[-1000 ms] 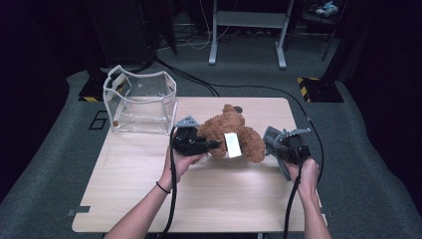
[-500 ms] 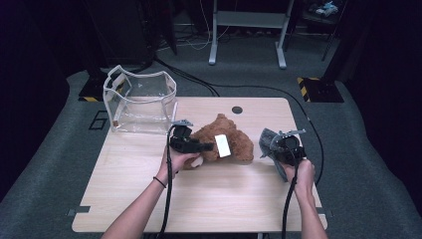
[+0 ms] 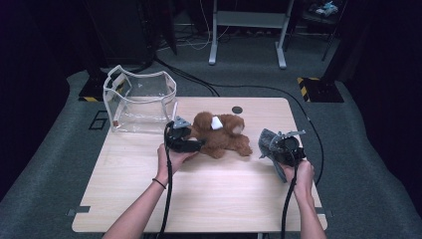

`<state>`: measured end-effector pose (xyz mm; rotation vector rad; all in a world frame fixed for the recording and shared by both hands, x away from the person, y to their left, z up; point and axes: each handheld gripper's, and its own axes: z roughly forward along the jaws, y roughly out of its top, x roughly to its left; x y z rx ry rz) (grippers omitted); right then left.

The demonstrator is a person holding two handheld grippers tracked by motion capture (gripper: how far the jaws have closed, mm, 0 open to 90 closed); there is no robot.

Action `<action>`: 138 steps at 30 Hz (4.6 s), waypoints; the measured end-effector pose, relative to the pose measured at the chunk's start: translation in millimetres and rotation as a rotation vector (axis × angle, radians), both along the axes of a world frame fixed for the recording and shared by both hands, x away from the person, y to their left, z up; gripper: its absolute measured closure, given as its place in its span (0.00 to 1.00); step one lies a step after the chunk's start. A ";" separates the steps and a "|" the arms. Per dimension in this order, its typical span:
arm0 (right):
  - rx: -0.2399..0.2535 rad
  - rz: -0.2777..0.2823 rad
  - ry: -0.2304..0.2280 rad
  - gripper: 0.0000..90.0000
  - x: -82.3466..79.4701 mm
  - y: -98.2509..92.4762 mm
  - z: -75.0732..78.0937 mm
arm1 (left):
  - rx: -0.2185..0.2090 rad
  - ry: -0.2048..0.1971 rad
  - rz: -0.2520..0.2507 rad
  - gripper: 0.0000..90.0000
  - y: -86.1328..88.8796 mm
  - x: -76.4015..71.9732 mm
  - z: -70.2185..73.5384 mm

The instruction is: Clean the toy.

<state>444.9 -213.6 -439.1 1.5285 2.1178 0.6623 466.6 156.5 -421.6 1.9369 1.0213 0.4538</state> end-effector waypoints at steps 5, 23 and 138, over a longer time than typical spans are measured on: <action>0.009 -0.005 0.011 0.80 -0.4 1.3 -2.8 | 0.065 -0.037 0.097 0.25 8.8 -1.8 -12.2; 0.015 -0.008 0.013 0.80 -0.9 2.4 -8.2 | 0.010 0.025 0.286 0.20 34.7 -20.4 -59.9; 0.049 -0.016 0.024 0.80 0.8 -0.3 -1.9 | 0.118 -0.023 0.012 0.47 44.3 16.6 -54.4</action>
